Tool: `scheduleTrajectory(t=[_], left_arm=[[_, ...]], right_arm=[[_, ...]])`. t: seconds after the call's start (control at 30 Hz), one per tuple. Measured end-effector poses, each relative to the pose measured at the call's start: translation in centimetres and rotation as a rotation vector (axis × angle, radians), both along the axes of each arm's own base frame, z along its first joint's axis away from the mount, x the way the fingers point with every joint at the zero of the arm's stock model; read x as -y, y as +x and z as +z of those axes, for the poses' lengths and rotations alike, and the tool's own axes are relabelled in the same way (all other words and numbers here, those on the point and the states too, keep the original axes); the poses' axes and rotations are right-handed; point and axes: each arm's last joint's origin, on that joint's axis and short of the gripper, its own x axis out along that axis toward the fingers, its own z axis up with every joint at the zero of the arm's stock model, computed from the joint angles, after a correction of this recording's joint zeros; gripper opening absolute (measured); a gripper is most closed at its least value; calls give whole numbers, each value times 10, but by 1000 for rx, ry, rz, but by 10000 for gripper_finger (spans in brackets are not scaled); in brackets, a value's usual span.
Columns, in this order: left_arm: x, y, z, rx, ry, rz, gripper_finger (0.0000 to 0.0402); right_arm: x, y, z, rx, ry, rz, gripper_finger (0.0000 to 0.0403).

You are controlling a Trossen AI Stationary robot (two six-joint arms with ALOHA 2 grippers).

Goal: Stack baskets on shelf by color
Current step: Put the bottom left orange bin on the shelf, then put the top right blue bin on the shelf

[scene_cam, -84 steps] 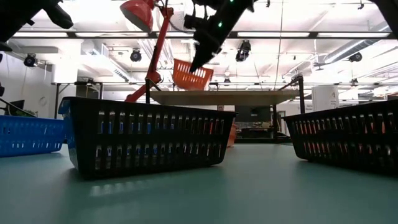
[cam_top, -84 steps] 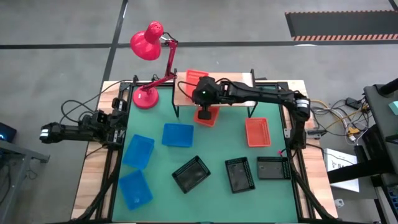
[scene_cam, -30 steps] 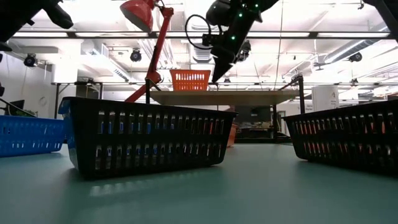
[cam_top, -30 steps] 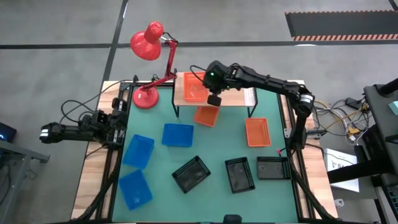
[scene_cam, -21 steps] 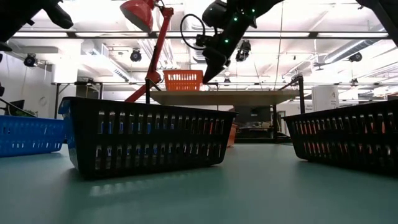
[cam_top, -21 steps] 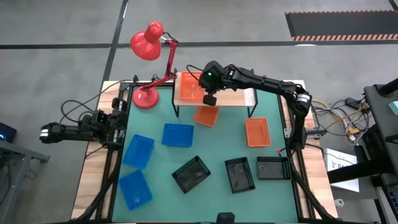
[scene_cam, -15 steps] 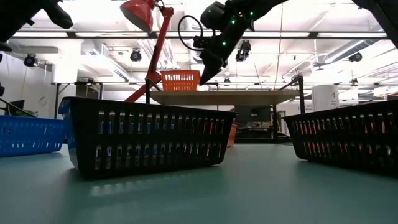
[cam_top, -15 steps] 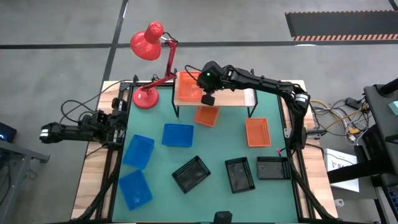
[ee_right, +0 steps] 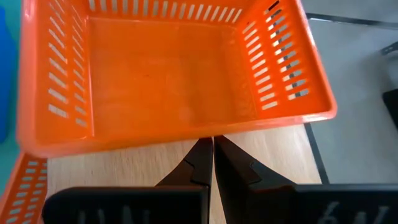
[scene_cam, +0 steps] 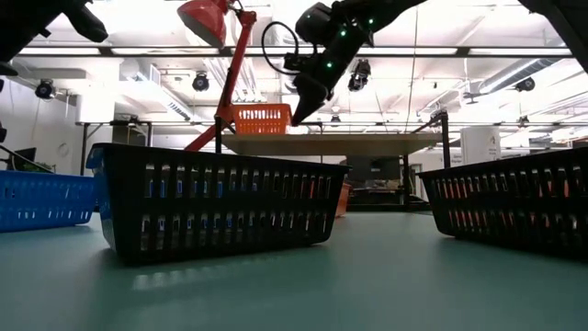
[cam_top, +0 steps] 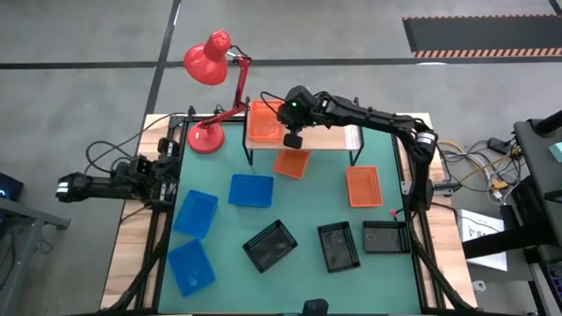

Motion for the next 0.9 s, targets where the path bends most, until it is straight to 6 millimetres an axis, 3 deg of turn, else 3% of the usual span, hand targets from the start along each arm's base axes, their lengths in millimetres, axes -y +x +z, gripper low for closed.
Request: scheduleTrajectory(t=[0.2,0.4,0.67,0.9], left_arm=[[0,-1,2,8,0,0,0],[0,0,1,3,0,-1,0],[1,0,1,0,7,-60,0],[2,1,1,-8,18,-90,0]], right_arm=[[-18,-19,23,-28,38,-6,8],[-61,-28,29,-126,111,62,8],[-131,-36,5,-200,172,164,8],[-183,-45,-28,-15,157,277,8]])
